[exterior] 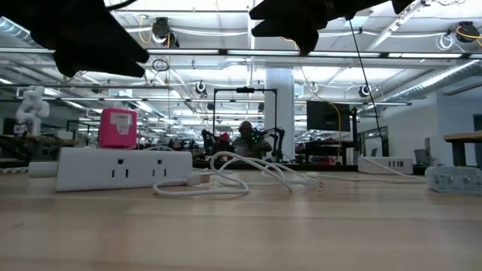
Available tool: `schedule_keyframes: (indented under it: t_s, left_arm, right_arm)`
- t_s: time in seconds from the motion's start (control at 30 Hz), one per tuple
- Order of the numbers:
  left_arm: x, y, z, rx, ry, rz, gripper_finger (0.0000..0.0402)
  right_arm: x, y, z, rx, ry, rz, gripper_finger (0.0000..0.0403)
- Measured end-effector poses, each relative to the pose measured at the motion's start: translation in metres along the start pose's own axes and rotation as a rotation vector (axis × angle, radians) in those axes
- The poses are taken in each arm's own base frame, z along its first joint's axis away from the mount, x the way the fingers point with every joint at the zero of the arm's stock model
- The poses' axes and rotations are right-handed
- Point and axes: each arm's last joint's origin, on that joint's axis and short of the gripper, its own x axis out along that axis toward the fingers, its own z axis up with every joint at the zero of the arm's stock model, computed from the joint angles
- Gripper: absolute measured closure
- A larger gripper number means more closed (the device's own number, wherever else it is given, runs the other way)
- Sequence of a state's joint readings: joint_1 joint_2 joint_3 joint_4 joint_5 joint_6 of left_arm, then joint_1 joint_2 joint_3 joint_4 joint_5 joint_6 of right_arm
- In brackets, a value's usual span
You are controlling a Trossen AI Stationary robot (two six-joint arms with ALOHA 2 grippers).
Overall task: Insert USB
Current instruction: Insert the pink charger adapter into the bottom white outlet extension
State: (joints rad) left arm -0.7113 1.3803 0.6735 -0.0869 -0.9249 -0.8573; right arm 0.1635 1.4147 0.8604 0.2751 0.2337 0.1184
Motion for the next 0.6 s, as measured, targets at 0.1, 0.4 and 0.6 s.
schedule_keyframes:
  t_s: [0.1, 0.4, 0.6]
  left_arm:
    - [0.008, -0.001, -0.009, 0.008, 0.051, 0.0, 0.0294]
    - [0.036, -0.002, -0.035, -0.005, 0.119, 0.075, 0.0391]
    - [0.041, -0.001, -0.045, 0.014, 0.128, 0.094, 0.0398]
  right_arm:
    - [0.0, 0.0, -0.001, -0.003, 0.012, -0.002, 0.0233]
    - [0.0, -0.001, -0.004, -0.01, 0.043, -0.007, 0.0376]
    - [0.0, -0.001, -0.007, -0.002, 0.073, -0.011, 0.0395]
